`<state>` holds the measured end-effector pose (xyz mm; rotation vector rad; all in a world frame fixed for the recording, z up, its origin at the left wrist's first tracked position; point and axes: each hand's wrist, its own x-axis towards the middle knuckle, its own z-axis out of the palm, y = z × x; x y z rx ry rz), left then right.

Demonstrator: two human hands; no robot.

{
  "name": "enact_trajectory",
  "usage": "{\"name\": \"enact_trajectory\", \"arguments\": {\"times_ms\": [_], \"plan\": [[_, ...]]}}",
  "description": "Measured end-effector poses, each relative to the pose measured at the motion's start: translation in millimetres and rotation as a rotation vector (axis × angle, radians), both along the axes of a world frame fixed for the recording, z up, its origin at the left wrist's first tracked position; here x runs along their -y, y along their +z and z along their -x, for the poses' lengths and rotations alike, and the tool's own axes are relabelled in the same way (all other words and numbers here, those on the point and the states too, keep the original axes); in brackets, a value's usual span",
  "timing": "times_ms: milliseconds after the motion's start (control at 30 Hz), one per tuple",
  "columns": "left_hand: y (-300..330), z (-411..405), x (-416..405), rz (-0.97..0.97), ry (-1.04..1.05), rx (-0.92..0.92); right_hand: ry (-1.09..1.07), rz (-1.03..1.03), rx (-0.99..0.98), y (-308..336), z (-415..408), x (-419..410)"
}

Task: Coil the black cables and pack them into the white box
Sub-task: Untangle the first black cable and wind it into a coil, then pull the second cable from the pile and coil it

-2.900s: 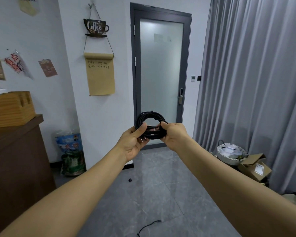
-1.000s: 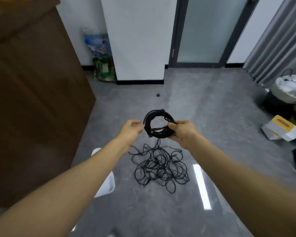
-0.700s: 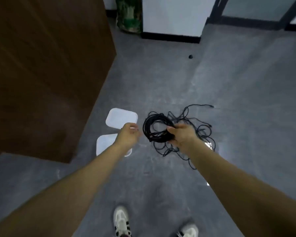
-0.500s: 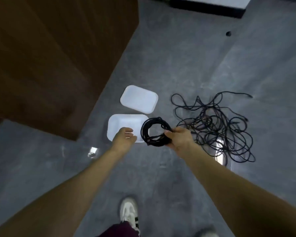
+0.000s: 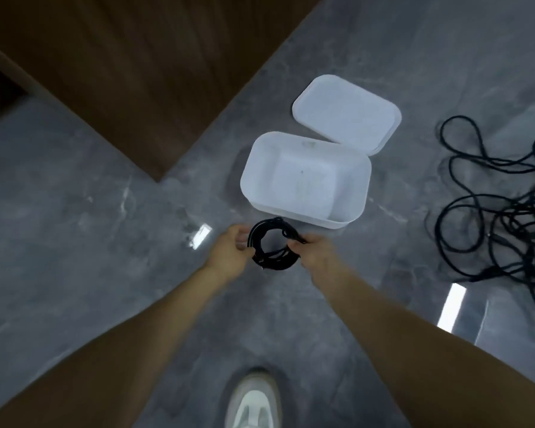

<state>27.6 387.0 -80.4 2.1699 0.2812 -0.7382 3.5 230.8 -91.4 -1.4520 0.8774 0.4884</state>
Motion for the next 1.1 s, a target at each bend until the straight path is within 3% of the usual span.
{"name": "enact_trajectory", "arguments": {"times_ms": [200, 300, 467, 667, 867, 1100], "plan": [[-50, 8, -14, -0.015, 0.03, 0.003, 0.001, 0.019, -0.025, -59, -6, -19], [-61, 7, -14, 0.005, 0.043, -0.012, 0.041, 0.127, -0.013, -72, -6, -18], [-63, 9, -9, -0.011, -0.019, 0.002, 0.193, 0.335, 0.044, -69, -4, -3], [-44, 8, 16, -0.131, -0.183, 0.177, 0.244, 0.417, 0.12, -55, 5, 30], [0, 0, 100, -0.136, -0.443, 0.297, 0.14, 0.493, 0.212, -19, 26, 115], [35, 4, 263, -0.068, -0.726, 0.413, -0.02, 0.611, 0.171, 28, 76, 254]]}}
